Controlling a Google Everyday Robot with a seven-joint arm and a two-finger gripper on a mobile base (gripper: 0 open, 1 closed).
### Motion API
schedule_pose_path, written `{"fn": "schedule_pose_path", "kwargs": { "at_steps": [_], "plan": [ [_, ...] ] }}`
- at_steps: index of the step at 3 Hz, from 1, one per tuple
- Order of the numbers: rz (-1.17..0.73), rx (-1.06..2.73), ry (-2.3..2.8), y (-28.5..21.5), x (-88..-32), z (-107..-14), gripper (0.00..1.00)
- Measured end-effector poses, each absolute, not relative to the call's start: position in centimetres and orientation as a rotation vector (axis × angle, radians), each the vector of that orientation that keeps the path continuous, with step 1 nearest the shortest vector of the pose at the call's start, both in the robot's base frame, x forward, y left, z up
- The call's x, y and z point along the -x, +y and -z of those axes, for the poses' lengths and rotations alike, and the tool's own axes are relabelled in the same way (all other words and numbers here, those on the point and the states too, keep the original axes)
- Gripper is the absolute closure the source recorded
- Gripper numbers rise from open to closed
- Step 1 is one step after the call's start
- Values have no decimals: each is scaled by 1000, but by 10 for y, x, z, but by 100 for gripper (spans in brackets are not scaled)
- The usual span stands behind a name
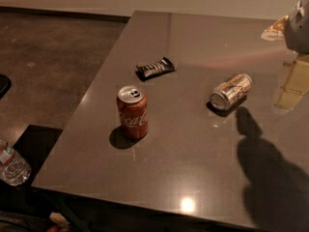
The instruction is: Pick orange can
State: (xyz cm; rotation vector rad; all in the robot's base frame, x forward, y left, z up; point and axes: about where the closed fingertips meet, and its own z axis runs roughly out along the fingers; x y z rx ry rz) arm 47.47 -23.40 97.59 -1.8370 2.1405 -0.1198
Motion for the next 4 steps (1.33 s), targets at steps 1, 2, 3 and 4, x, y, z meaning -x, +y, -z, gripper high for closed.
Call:
{"fn": "schedule_pose_path", "kwargs": {
  "at_steps": [1,2,3,4],
  "plan": [
    [102,1971,2046,-239,-508,-967,0],
    [86,2126,1939,-237,-541,-950,0],
    [34,2285,1810,-232,-564,-928,0],
    [-10,2427,1706,-229,-575,-902,0]
  ]
}}
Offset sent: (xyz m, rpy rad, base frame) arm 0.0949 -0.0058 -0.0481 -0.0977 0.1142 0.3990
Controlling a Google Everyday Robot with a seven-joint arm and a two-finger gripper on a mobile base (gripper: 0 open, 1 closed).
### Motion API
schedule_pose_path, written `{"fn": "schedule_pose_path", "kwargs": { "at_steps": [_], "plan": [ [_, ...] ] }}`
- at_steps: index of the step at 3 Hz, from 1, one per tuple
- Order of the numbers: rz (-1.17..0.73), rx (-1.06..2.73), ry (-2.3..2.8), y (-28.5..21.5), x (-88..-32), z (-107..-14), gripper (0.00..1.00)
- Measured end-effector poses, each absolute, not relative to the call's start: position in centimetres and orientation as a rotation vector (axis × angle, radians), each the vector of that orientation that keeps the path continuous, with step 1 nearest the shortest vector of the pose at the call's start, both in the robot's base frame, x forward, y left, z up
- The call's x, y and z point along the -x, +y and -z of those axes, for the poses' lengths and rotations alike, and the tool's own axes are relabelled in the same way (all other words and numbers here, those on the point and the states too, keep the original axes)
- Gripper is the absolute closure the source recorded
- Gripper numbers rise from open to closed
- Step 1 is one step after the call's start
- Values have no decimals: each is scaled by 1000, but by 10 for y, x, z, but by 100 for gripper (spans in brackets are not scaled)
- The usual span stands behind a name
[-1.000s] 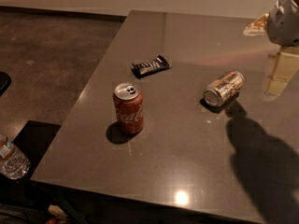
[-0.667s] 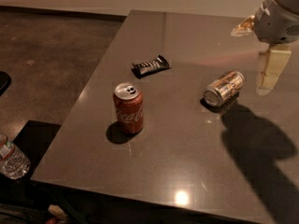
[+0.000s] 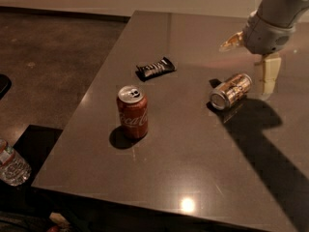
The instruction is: Pick orange can
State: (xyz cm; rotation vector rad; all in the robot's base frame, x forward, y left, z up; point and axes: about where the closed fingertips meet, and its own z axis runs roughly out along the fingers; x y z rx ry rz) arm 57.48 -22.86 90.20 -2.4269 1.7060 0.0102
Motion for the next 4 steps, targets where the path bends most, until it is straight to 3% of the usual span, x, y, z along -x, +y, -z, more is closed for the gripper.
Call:
{"fn": "schedule_pose_path", "kwargs": {
  "at_steps": [2,4],
  "plan": [
    [-95,2622,1536,-226,-573,-858,0],
    [-149,2756,1363,-221,-558,-842,40]
  ]
}}
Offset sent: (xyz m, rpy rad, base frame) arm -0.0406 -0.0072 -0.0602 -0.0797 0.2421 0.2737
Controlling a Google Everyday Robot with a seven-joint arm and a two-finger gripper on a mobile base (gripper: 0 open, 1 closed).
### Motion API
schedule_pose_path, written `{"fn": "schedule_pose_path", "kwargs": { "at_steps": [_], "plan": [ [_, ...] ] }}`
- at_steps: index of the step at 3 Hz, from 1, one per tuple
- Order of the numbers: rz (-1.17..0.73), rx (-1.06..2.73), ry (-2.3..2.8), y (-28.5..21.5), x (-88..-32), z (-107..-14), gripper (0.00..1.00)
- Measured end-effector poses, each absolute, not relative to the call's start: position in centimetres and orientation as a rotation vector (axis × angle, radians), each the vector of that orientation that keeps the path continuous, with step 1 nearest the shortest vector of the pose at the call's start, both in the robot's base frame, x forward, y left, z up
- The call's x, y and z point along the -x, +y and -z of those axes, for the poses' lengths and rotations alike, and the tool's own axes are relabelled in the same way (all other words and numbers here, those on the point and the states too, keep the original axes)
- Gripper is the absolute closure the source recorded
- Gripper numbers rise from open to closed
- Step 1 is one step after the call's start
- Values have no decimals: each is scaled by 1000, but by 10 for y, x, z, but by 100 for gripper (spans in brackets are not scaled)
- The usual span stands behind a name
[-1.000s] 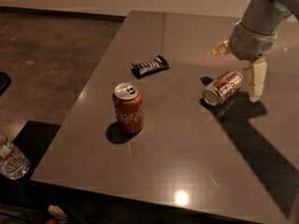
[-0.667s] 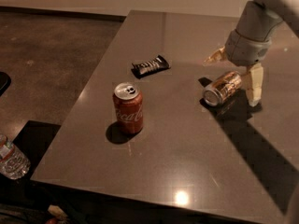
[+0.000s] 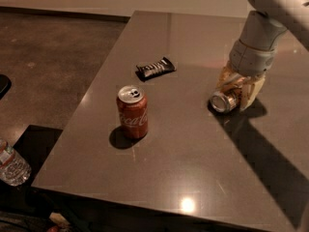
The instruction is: Pick orange can
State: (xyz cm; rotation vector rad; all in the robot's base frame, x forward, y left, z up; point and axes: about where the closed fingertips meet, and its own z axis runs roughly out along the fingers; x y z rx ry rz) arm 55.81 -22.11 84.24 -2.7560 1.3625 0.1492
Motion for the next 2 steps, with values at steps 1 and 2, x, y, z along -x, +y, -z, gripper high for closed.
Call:
{"fn": "schedule_pose_path", "kwargs": {
  "at_steps": [1,2],
  "plan": [
    [-147,2754,1328,-220,-555,-851,63],
    [-111,2707,1329,-211,-559,-874,87]
  ]
}}
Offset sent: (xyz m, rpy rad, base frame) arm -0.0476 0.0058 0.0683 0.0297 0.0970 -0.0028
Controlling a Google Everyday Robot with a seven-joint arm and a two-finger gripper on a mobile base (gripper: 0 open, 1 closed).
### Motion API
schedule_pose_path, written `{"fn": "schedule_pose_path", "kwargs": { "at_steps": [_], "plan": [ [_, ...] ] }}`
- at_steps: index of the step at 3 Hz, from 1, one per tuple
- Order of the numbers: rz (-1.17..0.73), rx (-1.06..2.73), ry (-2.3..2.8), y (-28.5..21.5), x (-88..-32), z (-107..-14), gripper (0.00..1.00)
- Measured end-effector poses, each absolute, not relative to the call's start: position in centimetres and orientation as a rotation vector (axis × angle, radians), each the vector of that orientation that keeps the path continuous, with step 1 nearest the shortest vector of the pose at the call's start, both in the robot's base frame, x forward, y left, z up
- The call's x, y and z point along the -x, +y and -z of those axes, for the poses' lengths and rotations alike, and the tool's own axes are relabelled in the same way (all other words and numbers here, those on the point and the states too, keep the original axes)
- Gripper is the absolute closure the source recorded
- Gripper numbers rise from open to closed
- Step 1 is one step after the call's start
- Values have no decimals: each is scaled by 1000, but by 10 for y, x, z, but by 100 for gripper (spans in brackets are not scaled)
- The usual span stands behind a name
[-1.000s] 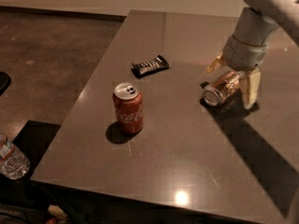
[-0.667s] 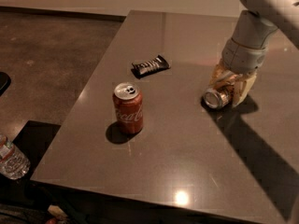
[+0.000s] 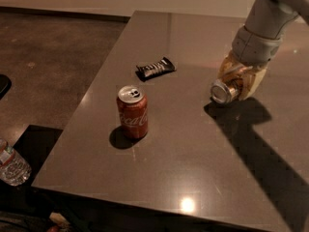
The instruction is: Pick orange can
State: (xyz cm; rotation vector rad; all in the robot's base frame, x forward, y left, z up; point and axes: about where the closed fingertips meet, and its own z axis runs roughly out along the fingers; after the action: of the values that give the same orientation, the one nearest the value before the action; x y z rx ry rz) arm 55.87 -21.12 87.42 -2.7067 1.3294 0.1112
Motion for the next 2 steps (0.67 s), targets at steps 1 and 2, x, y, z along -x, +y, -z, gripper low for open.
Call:
{"fn": "schedule_pose_path", "kwargs": {
  "at_steps": [1,2],
  "plan": [
    [-58,2650,1321,-198,-558,-909,100],
    [0,2609,1296,-184,-554,-944,100]
  ]
}}
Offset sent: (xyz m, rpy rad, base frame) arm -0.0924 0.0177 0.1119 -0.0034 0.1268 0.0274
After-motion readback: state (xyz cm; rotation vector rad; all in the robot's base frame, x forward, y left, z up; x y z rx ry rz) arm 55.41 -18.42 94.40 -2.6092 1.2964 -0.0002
